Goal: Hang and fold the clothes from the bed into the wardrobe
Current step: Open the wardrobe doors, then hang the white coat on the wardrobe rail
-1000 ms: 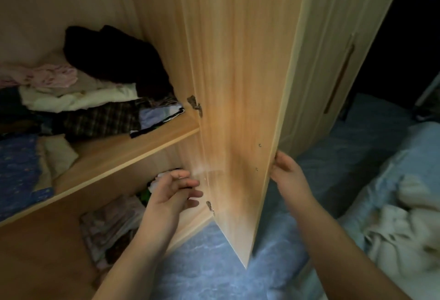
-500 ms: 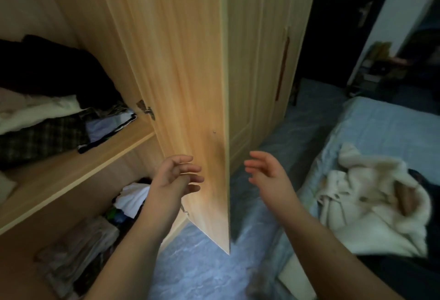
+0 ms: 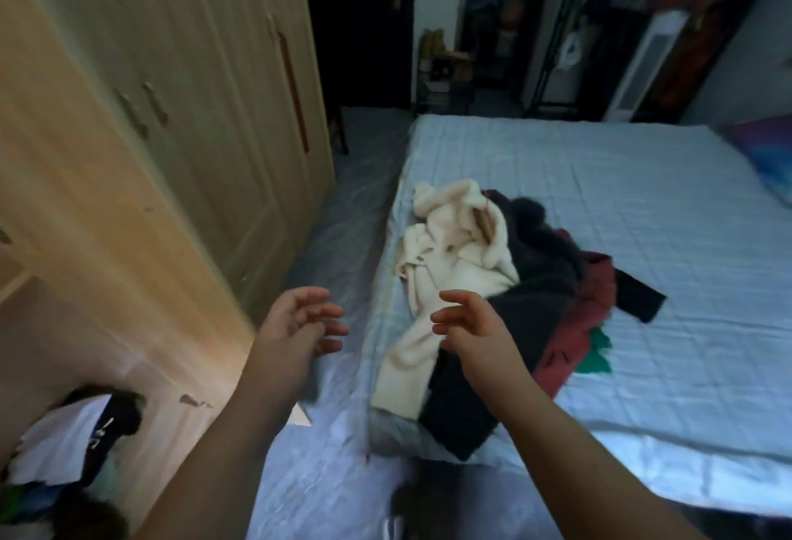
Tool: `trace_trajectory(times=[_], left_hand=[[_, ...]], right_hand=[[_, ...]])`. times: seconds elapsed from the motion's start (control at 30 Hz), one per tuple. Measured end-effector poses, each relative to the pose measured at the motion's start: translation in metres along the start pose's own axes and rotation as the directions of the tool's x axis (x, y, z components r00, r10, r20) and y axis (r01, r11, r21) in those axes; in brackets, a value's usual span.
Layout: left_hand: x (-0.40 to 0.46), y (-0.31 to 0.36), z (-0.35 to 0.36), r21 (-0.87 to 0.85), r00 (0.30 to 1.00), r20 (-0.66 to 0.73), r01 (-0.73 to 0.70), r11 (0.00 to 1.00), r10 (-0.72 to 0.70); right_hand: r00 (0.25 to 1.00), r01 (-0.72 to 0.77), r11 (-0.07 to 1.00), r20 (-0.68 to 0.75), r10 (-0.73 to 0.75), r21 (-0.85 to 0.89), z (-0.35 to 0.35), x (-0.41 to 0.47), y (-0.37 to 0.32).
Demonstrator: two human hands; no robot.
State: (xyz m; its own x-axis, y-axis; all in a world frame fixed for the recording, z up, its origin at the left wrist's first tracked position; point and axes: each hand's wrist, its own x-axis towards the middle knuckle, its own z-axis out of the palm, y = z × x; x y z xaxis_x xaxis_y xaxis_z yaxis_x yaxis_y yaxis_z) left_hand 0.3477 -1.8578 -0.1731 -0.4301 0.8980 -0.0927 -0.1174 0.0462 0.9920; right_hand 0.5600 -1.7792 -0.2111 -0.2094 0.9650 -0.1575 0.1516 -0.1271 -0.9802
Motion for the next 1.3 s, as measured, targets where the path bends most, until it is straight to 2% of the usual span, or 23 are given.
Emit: trace_trajectory(times=[0.13,0.27,0.5,0.7,0.8,1.0,1.2,1.3], left_hand=[[0.008,-0.003,0.052,-0.008,0.994,0.106,0.0,1.0,0.001],[0.02,-0.009,0.097,0.004,0.983,0.185,0.012,1.0,-0.012],[0.072,-0.023,0.171,0.008,0.981,0.185,0.058,0.998,-0.059],[0.138,-0.039,0.249,0.003,0.991,0.088,0.102,0.995,-0.102],[0.175,-0.062,0.281,0.036,0.985,0.034,0.165,0.986,-0.167],[0.245,-0.124,0.31,0.042,0.95,-0.077,0.306,0.951,-0.302],[0.278,-0.168,0.323,0.066,0.917,-0.162,0.379,0.923,-0.365],[0.277,-0.175,0.32,0.061,0.898,-0.195,0.414,0.908,-0.396]], right_hand=[[0.992,0.022,1.0,-0.126,-0.019,0.02,-0.055,-0.007,0.004],[0.983,0.019,0.999,-0.182,-0.011,0.043,-0.095,0.0,0.011],[0.978,-0.025,0.999,-0.205,0.028,0.021,-0.152,0.058,0.035],[0.99,-0.065,0.998,-0.124,0.063,-0.009,-0.207,0.162,0.054],[0.985,-0.114,0.993,-0.133,0.113,0.002,-0.229,0.226,0.074],[0.975,-0.195,0.978,-0.12,0.186,-0.074,-0.232,0.328,0.142],[0.987,-0.158,0.916,-0.049,0.151,-0.368,-0.217,0.402,0.194],[0.978,-0.167,0.878,0.036,0.204,-0.448,-0.205,0.427,0.214]])
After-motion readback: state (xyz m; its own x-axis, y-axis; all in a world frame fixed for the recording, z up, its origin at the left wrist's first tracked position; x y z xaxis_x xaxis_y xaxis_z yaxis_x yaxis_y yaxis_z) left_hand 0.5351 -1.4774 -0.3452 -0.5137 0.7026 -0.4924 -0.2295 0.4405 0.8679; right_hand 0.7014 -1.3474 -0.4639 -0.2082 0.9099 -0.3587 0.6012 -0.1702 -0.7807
